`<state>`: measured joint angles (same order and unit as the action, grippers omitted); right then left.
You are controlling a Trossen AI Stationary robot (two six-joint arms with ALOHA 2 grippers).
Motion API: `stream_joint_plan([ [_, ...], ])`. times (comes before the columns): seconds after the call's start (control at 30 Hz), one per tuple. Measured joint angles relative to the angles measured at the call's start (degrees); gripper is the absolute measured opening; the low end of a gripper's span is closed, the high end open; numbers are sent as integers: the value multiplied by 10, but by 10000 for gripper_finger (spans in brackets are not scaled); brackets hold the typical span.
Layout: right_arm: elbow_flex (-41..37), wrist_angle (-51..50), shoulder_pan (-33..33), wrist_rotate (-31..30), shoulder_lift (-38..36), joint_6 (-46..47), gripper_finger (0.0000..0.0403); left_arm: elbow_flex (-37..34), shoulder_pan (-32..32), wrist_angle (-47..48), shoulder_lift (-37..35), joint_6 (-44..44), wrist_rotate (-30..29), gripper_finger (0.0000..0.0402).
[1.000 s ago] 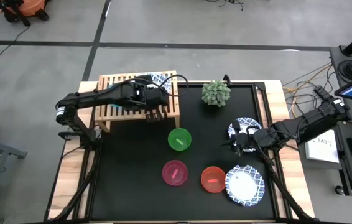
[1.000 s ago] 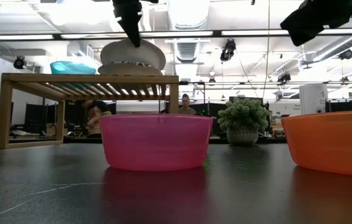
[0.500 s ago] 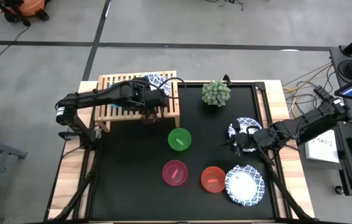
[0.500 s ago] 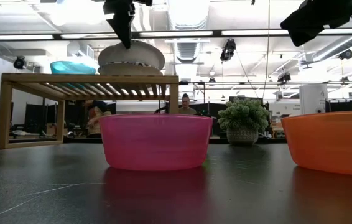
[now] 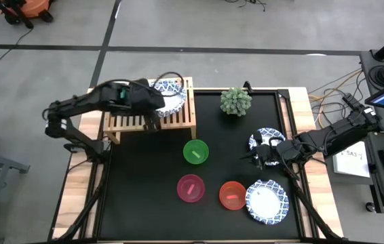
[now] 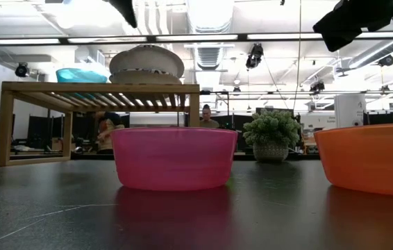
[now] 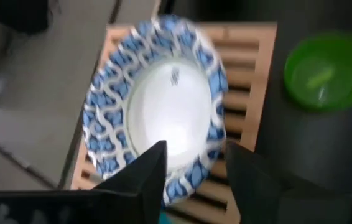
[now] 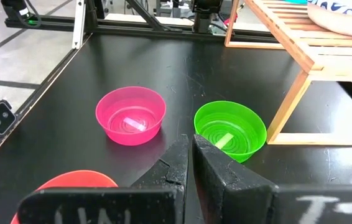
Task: Place and stack bowls onto a shelf
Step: Stack the white bowl on top of the other white patterned bowl, then stack the green bowl on top of the blue bowl
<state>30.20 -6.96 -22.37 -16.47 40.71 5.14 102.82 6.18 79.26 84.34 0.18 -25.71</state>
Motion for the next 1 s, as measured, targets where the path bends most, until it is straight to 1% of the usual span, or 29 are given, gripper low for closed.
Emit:
stream_joint_plan([
  [0.1, 0, 0, 0, 0, 0, 0, 13, -33, -1, -68, -23, 1, 7, 92],
  [0.23, 0, 0, 0, 0, 0, -1, 13, -110, -1, -146, -50, 7, 9, 23],
  [0.3, 0, 0, 0, 0, 0, -1, 13, -154, -1, -185, -64, 7, 10, 6],
  [0.47, 0, 0, 0, 0, 0, -2, 13, -240, -1, -264, -84, 6, 9, 12],
  [0.63, 0, 0, 0, 0, 0, -2, 13, -288, -1, -298, -87, 3, 8, 2],
  [0.87, 0, 0, 0, 0, 0, -2, 13, -287, -1, -303, -86, -10, 7, 1],
  [1.0, 0, 0, 0, 0, 0, -2, 13, -274, -16, -320, -86, -52, 21, 0],
])
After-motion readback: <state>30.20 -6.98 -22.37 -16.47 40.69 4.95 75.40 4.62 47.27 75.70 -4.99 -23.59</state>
